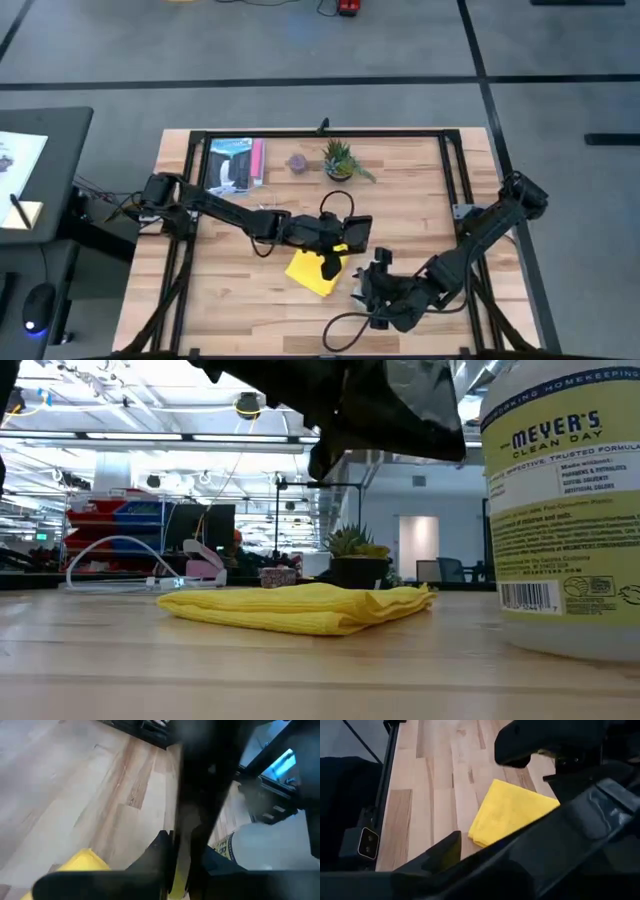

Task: Apply microfiber cloth
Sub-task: Spray the front of the cellphone

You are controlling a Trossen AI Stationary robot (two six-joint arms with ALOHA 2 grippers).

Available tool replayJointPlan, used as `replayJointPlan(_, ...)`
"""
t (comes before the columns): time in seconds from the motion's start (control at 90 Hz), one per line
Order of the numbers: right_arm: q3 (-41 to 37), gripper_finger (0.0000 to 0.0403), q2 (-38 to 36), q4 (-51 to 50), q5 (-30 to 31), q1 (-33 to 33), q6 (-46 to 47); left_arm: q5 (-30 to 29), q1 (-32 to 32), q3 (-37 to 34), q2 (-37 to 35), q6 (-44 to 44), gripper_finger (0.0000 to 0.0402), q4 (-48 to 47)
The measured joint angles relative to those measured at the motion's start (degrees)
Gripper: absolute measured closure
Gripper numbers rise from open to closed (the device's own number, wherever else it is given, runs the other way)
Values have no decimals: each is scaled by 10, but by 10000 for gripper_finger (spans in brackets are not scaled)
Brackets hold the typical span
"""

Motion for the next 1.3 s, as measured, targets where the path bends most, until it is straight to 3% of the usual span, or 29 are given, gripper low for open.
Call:
replayJointPlan(0.2, 0, 165, 0, -1, 1, 0, 2, -26, 0, 0, -48, 2, 393, -74)
replayJointPlan(0.389, -1, 160, 2, -2, 27, 18, 17, -41, -10, 0, -56, -2, 393, -125)
replayJointPlan(0.633, -3, 168, 3, -7, 87, 44, 19, -21, -33, -42, -53, -15, 393, -164)
replayJointPlan(0.789, -3, 169, 3, -5, 89, 38, 19, 12, -8, -72, -52, -31, 393, -234)
replayJointPlan(1.0, -2, 169, 2, -5, 90, 23, 16, 63, 18, -47, -52, -33, 393, -349)
replayJointPlan(1.3, -1, 170, 1, -4, 64, 24, 18, 79, 23, -40, -52, -27, 393, -364)
